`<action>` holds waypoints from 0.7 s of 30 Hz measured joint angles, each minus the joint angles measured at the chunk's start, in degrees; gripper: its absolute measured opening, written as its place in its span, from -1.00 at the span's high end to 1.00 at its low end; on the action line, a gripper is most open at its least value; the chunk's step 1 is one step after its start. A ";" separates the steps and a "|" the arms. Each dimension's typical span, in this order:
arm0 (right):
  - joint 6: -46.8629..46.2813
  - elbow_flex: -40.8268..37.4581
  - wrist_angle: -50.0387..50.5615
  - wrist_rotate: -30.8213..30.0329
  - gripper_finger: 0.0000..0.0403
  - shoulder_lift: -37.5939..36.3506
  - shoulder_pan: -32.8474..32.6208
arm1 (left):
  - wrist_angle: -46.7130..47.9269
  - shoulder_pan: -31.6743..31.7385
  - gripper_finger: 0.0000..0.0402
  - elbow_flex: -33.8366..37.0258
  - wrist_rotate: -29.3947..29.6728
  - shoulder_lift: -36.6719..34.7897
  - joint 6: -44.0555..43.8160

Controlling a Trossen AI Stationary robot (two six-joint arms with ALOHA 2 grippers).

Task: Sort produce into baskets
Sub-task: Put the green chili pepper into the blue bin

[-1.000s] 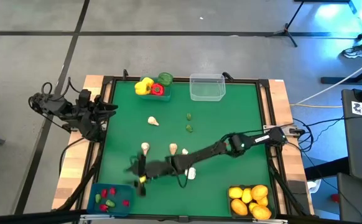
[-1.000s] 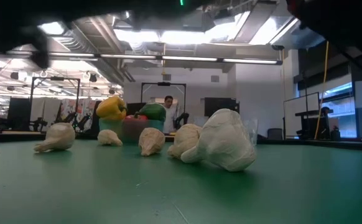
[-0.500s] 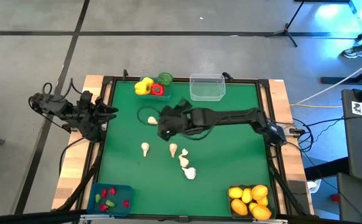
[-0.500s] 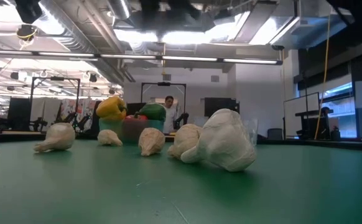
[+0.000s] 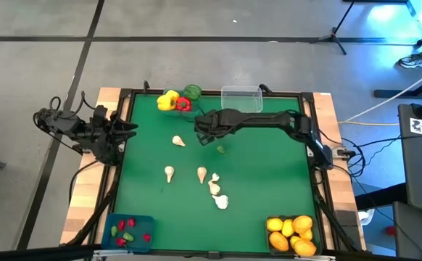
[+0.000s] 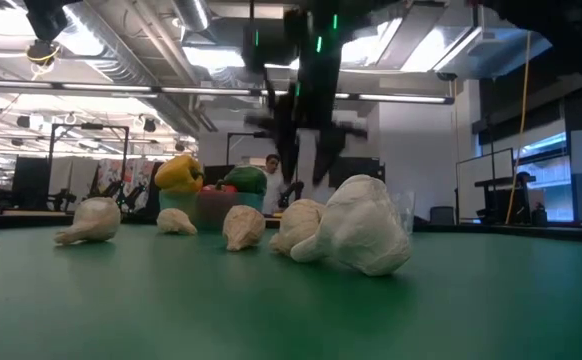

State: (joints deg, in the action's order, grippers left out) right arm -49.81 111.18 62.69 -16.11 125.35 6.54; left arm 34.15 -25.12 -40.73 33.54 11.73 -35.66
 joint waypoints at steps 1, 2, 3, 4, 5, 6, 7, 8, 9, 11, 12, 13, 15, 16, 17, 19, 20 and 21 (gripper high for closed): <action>-0.64 -2.05 -3.14 0.46 -0.15 0.35 0.78 | 0.00 0.00 -0.03 0.00 0.00 0.00 0.00; -1.30 -3.89 -5.90 0.44 -0.15 0.57 1.37 | 0.00 0.00 -0.03 0.00 0.00 0.00 0.00; -2.15 -5.53 -7.88 0.70 -0.15 0.58 1.82 | 0.02 0.00 -0.03 0.00 0.02 0.00 -0.04; -2.96 -6.84 -9.41 0.77 -0.15 0.42 2.10 | 0.02 0.00 -0.03 0.00 0.05 0.00 -0.09; -3.88 -7.72 -10.12 0.98 -0.15 0.33 2.39 | 0.06 0.00 -0.03 0.00 0.06 0.00 -0.22; -4.11 -8.52 -10.03 1.62 -0.15 0.29 2.66 | 0.08 0.00 -0.03 0.00 0.08 0.00 -0.22; -4.14 -9.22 -9.69 2.58 -0.15 0.29 2.93 | 0.18 0.00 -0.03 0.00 0.12 0.00 -0.23; -4.17 -9.97 -9.82 2.97 -0.15 0.29 3.23 | 0.43 0.00 -0.03 0.00 0.13 0.00 -0.24; -4.23 -10.64 -10.28 3.19 -0.15 0.29 3.28 | 0.80 0.00 -0.03 0.00 0.16 0.00 -0.24; -4.78 -11.37 -10.21 2.70 -0.15 0.30 3.39 | 1.69 0.00 -0.03 0.00 0.18 0.00 -0.26; -4.80 -11.55 -10.16 2.42 -0.15 0.29 3.38 | 2.06 0.00 -0.03 0.00 0.18 0.00 -0.25; -4.50 -11.57 -10.18 2.35 -0.15 0.30 3.30 | 2.52 0.00 -0.03 0.00 0.18 0.00 -0.26; -4.08 -11.57 -10.47 2.31 -0.15 0.31 3.23 | 3.46 0.00 -0.03 0.00 0.34 0.00 -0.24; -4.02 -11.54 -10.86 2.28 -0.15 0.52 3.17 | 3.57 0.00 -0.03 0.00 0.41 0.00 -0.18; -3.98 -11.54 -11.24 2.29 -0.15 0.70 3.15 | 3.76 0.00 -0.03 0.00 0.51 0.00 -0.12; -3.99 -11.58 -10.77 2.25 -0.15 1.04 3.27 | 4.23 0.00 -0.03 0.00 1.00 0.00 -0.05; -4.00 -11.57 -11.09 2.17 -0.15 1.39 3.28 | 4.23 0.00 -0.03 0.00 1.36 0.00 -0.03; -4.01 -11.52 -11.69 2.20 -0.15 1.68 3.28 | 4.22 0.00 -0.03 0.00 1.67 0.00 -0.01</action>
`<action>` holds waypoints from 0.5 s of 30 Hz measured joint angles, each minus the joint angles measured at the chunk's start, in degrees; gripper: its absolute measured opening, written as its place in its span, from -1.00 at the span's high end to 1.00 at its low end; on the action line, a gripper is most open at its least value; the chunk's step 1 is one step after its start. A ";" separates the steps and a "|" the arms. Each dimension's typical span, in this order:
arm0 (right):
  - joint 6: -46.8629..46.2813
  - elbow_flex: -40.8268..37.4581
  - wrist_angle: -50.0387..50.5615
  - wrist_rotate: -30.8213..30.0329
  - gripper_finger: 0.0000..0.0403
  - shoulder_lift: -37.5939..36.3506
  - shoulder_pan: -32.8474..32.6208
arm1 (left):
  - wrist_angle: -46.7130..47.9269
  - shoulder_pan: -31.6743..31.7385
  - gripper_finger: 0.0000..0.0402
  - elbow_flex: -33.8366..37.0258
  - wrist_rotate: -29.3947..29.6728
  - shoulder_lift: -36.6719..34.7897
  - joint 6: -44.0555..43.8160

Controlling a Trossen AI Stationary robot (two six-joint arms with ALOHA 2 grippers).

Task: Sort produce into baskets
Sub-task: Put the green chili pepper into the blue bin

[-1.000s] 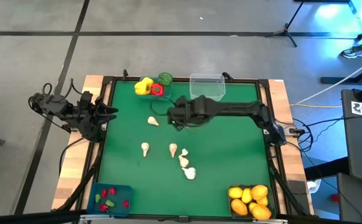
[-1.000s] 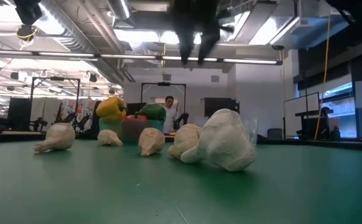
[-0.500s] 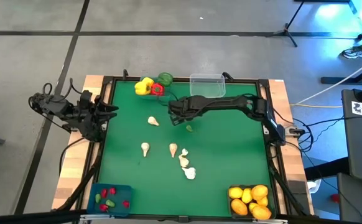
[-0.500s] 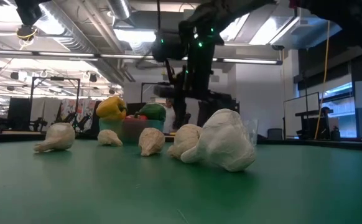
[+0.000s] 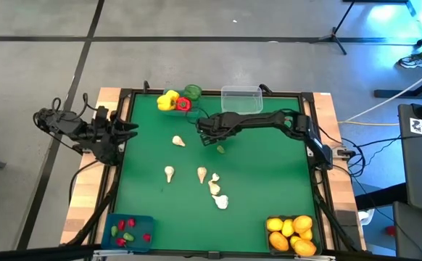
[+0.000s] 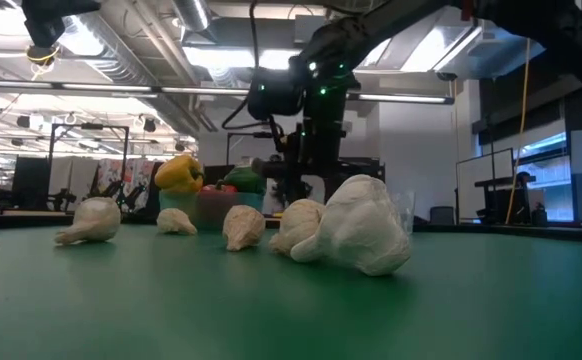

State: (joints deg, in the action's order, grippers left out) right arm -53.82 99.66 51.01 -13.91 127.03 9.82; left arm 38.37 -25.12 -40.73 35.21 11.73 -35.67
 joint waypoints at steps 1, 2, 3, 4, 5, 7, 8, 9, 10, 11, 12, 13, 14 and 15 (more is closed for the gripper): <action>-0.03 0.00 0.18 0.24 -0.15 0.22 0.00 | 0.01 0.00 -0.03 0.00 0.20 0.00 0.01; -0.07 -0.06 0.67 0.47 -0.15 0.49 0.00 | 0.02 0.00 -0.03 0.00 0.21 0.00 0.01; -0.16 -0.05 0.16 0.59 -0.15 0.95 0.00 | 0.01 0.00 -0.03 0.00 0.21 0.00 0.01; -0.24 -0.01 -0.72 1.03 -0.15 1.29 -0.01 | 0.02 0.00 -0.03 0.00 0.21 0.00 0.01; -0.43 -0.01 -0.51 1.68 -0.15 1.60 -0.02 | 0.02 0.00 -0.03 0.00 0.21 0.00 0.01; -0.72 0.16 -0.59 2.19 -0.15 2.29 -0.02 | 0.00 0.00 -0.03 0.00 0.23 0.00 0.02; -0.99 0.22 -0.46 2.51 -0.15 2.43 -0.04 | 0.02 0.00 -0.03 0.00 0.21 0.00 0.01; -1.29 0.26 -0.44 2.55 -0.15 2.75 -0.04 | 0.00 0.00 -0.03 0.00 0.23 0.00 -0.01; -1.53 0.29 -0.40 2.68 -0.15 2.89 -0.04 | 0.01 0.00 -0.03 0.00 0.23 0.00 -0.19; -1.71 0.30 -0.40 2.91 -0.14 2.91 -0.04 | 0.02 0.00 -0.03 0.00 0.22 0.00 -0.20; -1.80 0.30 -0.41 3.01 -0.13 2.94 -0.04 | 0.02 0.00 -0.03 0.00 0.21 0.00 -0.21; -1.87 0.28 -0.45 3.06 -0.09 2.95 -0.04 | 0.00 0.00 -0.03 0.00 0.21 0.00 -0.23; -1.90 0.26 -0.46 3.06 -0.05 2.97 -0.04 | 0.01 0.01 -0.03 0.00 0.22 0.00 -0.23; -1.91 0.24 -0.44 3.10 0.01 3.01 -0.07 | 0.02 0.00 -0.03 0.00 0.22 0.00 -0.23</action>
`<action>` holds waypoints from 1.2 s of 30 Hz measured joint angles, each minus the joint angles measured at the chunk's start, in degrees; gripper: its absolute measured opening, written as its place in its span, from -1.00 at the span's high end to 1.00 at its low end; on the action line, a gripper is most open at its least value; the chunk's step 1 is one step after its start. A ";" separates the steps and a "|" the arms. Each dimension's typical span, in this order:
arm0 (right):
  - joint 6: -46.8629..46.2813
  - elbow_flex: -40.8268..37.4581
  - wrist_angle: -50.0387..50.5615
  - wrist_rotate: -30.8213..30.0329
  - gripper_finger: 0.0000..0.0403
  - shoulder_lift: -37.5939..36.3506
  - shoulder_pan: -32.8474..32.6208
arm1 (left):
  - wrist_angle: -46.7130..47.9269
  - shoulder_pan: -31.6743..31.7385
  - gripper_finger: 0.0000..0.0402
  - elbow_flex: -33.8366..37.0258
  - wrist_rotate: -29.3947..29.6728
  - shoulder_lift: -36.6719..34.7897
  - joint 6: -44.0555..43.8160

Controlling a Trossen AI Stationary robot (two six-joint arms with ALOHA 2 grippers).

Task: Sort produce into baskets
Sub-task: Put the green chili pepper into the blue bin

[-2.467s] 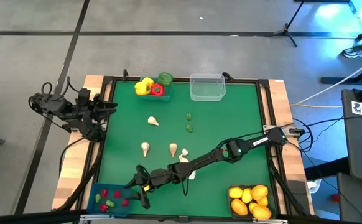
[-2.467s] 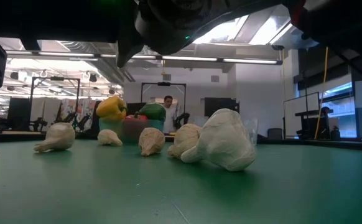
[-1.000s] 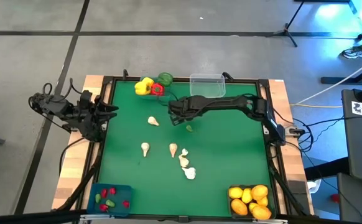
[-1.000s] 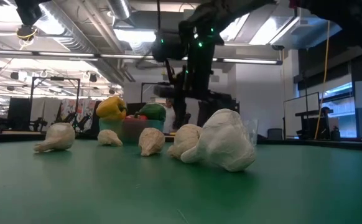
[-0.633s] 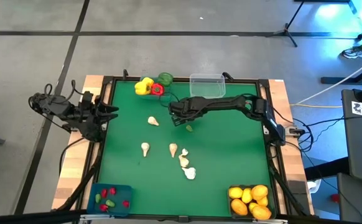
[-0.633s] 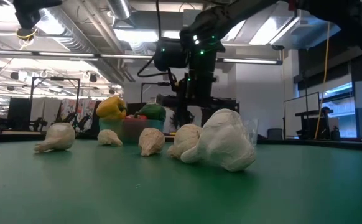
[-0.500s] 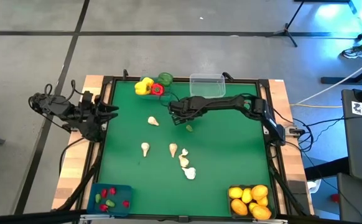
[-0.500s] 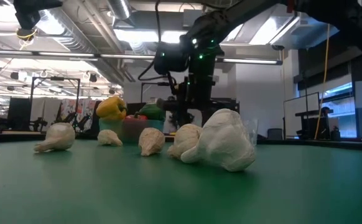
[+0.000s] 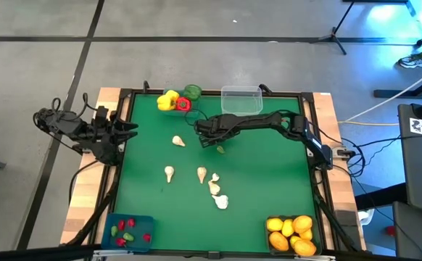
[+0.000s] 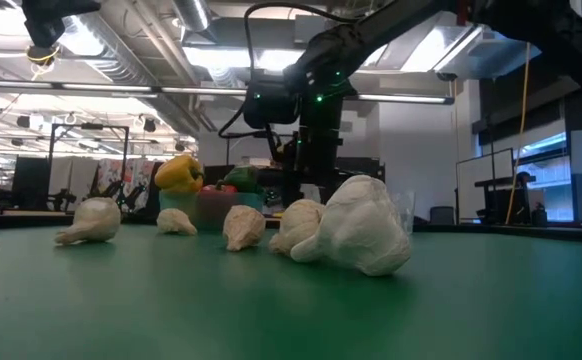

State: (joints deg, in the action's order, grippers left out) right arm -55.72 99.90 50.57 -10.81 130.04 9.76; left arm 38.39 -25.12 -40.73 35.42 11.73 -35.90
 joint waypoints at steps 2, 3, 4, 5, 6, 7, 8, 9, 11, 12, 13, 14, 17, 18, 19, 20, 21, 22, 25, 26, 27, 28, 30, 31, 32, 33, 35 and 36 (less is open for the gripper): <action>0.00 0.00 -0.04 0.18 0.14 0.08 0.00 | -0.02 0.00 -0.03 0.00 0.00 0.00 0.00; 0.02 0.00 -0.14 0.57 0.21 0.09 -0.02 | 0.00 0.00 -0.03 0.00 0.00 0.00 -0.02; 0.04 0.00 -0.19 1.01 0.28 0.09 -0.04 | -0.02 0.00 -0.03 0.00 0.00 0.00 -0.02; 0.22 0.00 -0.22 1.42 0.35 0.09 -0.21 | -0.02 0.00 -0.03 0.00 0.00 0.00 -0.02; 0.36 -0.02 -0.22 1.74 0.41 0.11 -0.39 | 0.00 0.02 -0.03 0.00 0.00 0.00 -0.04; 0.46 0.00 -0.21 1.57 0.47 0.11 -0.50 | 0.00 0.00 -0.03 0.00 0.00 0.00 -0.04; 0.65 0.25 -0.06 1.25 0.53 0.17 -0.78 | -0.02 0.00 -0.03 0.00 0.00 0.00 -0.07; 1.05 0.71 0.09 0.89 0.57 0.20 -1.10 | 0.00 0.00 -0.03 0.00 0.00 0.00 -0.07; 2.72 1.98 0.86 0.82 0.65 0.41 -1.41 | -0.02 0.00 -0.03 0.00 0.00 0.00 -0.07; 3.50 2.70 1.14 0.86 0.68 0.55 -1.57 | 0.00 0.01 -0.03 0.00 0.00 0.00 -0.08; 3.88 3.46 1.43 0.95 0.70 0.70 -1.78 | 0.00 0.02 -0.03 0.00 0.00 0.00 -0.09; 4.18 4.27 1.37 1.38 0.71 0.76 -1.96 | -0.02 0.00 -0.03 0.00 0.00 0.00 -0.11; 5.59 7.31 0.79 1.99 0.72 0.71 -2.61 | -0.02 0.02 -0.03 0.00 0.00 0.00 -0.15; 6.20 8.32 0.54 2.45 0.72 0.65 -2.95 | 0.00 0.00 -0.03 0.00 0.00 0.00 -0.15; 6.80 9.37 0.52 2.45 0.71 0.65 -3.25 | -0.02 0.00 -0.03 0.00 0.00 0.00 -0.15; 7.81 10.37 0.55 2.45 0.71 0.65 -3.61 | -0.02 0.01 -0.03 0.00 0.00 0.00 -0.15; 8.49 11.42 0.43 2.41 0.70 0.65 -4.15 | -0.02 0.01 -0.03 0.00 0.00 0.00 -0.15; 9.31 12.52 0.04 2.35 0.69 0.65 -4.60 | -0.01 0.00 -0.03 0.00 0.00 0.00 -0.14; 12.20 15.87 -2.37 2.94 0.69 0.63 -6.78 | -0.01 0.00 -0.03 0.00 0.00 0.00 0.11; 13.59 16.88 -3.83 3.87 0.69 0.63 -7.72 | 0.00 0.00 -0.03 0.00 0.00 0.00 0.12; 14.87 17.78 -5.89 4.75 0.69 0.61 -8.70 | -0.02 0.00 -0.03 0.00 0.00 0.00 0.13; 16.04 18.50 -8.36 5.33 0.69 0.59 -9.73 | -0.02 0.02 -0.03 0.00 0.00 0.00 0.10; 18.30 19.19 -14.49 6.07 0.69 0.50 -11.99 | -0.02 0.01 -0.03 0.00 0.00 0.00 -0.22; 19.51 19.26 -18.26 6.30 0.69 0.50 -13.12 | -0.02 0.00 -0.03 0.00 0.00 0.00 -0.47; 21.02 19.26 -21.86 6.42 0.69 0.50 -14.27 | -0.02 0.02 -0.03 0.00 0.00 0.00 -0.94; 22.80 19.26 -25.45 6.48 0.69 0.50 -15.54 | -0.02 0.00 -0.03 0.00 0.00 0.00 -1.36; 27.16 19.26 -32.53 6.52 0.69 0.50 -18.07 | -0.02 0.01 -0.03 0.00 0.00 0.00 -1.77; 29.75 19.26 -35.46 6.50 0.69 0.51 -19.37 | -0.02 0.01 -0.03 0.00 0.00 0.00 -2.02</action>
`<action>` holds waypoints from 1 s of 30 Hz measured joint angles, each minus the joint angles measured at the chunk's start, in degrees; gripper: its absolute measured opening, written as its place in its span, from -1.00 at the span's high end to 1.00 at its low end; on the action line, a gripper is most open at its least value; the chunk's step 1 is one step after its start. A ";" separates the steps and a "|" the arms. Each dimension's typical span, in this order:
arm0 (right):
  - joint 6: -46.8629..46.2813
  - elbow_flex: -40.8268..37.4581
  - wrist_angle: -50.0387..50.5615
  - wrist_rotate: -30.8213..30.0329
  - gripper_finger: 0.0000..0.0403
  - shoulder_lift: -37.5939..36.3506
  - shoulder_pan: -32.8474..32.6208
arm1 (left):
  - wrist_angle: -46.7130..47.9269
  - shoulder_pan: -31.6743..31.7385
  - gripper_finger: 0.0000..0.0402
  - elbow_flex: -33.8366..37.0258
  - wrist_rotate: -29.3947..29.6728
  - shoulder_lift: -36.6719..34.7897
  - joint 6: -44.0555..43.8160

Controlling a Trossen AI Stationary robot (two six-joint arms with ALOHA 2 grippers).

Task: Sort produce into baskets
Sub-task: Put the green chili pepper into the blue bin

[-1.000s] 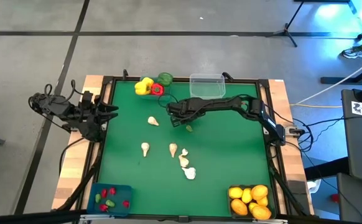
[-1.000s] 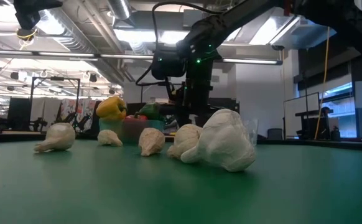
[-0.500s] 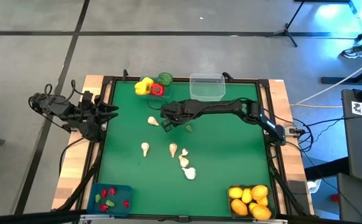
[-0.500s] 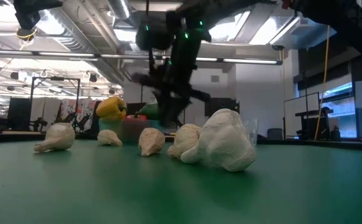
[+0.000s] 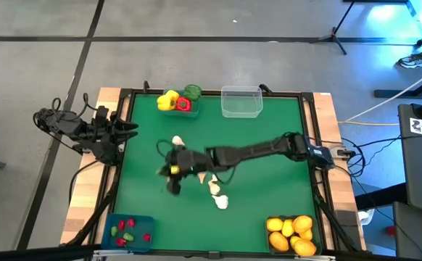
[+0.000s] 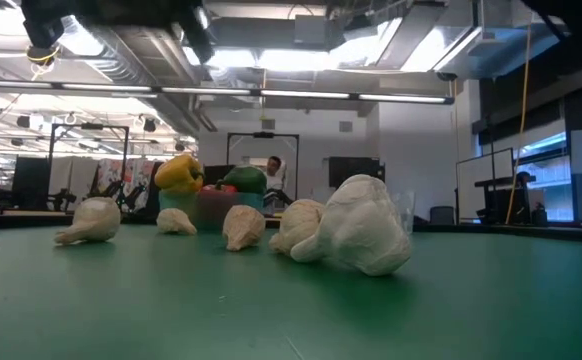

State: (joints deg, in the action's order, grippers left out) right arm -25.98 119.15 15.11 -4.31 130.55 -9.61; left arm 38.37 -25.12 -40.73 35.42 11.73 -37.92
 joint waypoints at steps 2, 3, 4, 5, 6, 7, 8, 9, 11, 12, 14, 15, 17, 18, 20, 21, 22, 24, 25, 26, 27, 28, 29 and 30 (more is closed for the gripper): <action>5.50 0.02 -5.98 -0.52 0.69 0.49 -2.23 | 0.00 0.00 -0.03 0.00 0.00 0.00 -0.57; 8.46 -0.02 -7.91 -0.46 0.69 0.60 -3.34 | 0.02 -0.01 -0.03 0.00 0.00 0.00 -0.85; 11.13 -0.02 -10.17 -0.32 0.69 0.92 -4.39 | 0.00 0.00 -0.03 0.00 0.00 0.00 -0.99; 13.50 0.02 -13.72 -0.15 0.69 1.63 -5.36 | 0.01 0.01 -0.03 0.00 0.00 0.00 -0.99; 15.58 0.08 -16.88 0.10 0.69 2.09 -6.16 | 0.00 -0.01 -0.03 0.00 0.00 0.00 -1.00; 17.22 0.05 -19.22 0.91 0.69 2.67 -6.90 | 0.02 -0.01 -0.03 0.00 0.00 0.00 -1.02; 18.22 0.04 -23.17 1.90 0.69 3.53 -7.59 | 0.00 0.01 -0.03 0.00 0.00 0.00 -1.05; 18.75 0.04 -26.72 2.53 0.69 4.40 -8.12 | 0.00 0.00 -0.03 0.00 0.00 0.00 -1.22; 18.64 0.04 -32.87 2.68 0.69 6.34 -9.03 | 0.02 -0.01 -0.03 0.00 0.00 0.00 -1.93; 18.24 0.04 -35.02 2.83 0.69 7.23 -9.35 | 0.02 0.01 -0.03 0.00 0.00 0.00 -2.43; 16.79 0.04 -38.92 2.81 0.69 9.00 -9.59 | 0.02 -0.01 -0.03 0.00 0.00 0.00 -2.54; 15.64 0.02 -40.53 2.83 0.69 9.81 -9.59 | 0.02 0.01 -0.03 0.00 0.00 0.00 -2.56; 13.03 0.02 -44.74 3.31 0.69 11.58 -9.57 | 0.03 0.00 -0.03 0.00 0.00 0.00 -2.57; 11.74 0.02 -46.68 3.91 0.69 12.36 -9.54 | 0.03 0.00 -0.03 0.00 0.00 0.00 -2.57; 9.44 0.02 -49.71 4.53 0.69 13.96 -9.52 | 0.02 0.01 -0.03 0.00 0.00 0.00 -2.61; 8.60 0.02 -50.63 4.56 0.69 14.63 -9.50 | 0.03 -0.01 -0.03 0.00 0.00 0.00 -2.61; 8.01 0.44 -51.25 4.56 0.69 15.47 -9.50 | 0.02 0.00 -0.03 0.00 0.00 0.00 -2.63; 6.61 3.67 -50.66 5.26 0.69 17.80 -9.60 | 0.04 -0.01 -0.03 0.00 0.00 0.00 -2.63; 6.43 6.40 -49.70 5.85 0.69 19.40 -9.77 | 0.04 0.00 -0.03 0.00 0.00 0.00 -2.63; 6.41 9.85 -48.54 6.64 0.69 21.29 -9.92 | 0.08 0.00 -0.03 0.00 0.00 0.00 -2.58; 6.56 13.74 -46.76 7.71 0.69 23.38 -10.17 | 0.19 0.00 -0.03 0.00 0.00 0.00 -2.36; 6.72 16.28 -45.83 8.73 0.69 25.44 -10.43 | 0.24 0.00 -0.03 0.00 0.00 0.00 -2.10; 7.00 15.08 -48.48 8.83 0.69 25.58 -10.79 | 0.26 -0.01 -0.03 0.00 0.00 0.00 -1.80; 6.90 12.34 -53.33 8.07 0.69 25.74 -11.11 | 0.31 0.02 -0.03 0.00 0.00 0.02 -1.65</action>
State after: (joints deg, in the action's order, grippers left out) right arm -19.07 131.49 -38.22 3.77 156.29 -20.73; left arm 38.68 -25.10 -40.73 35.42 11.75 -39.58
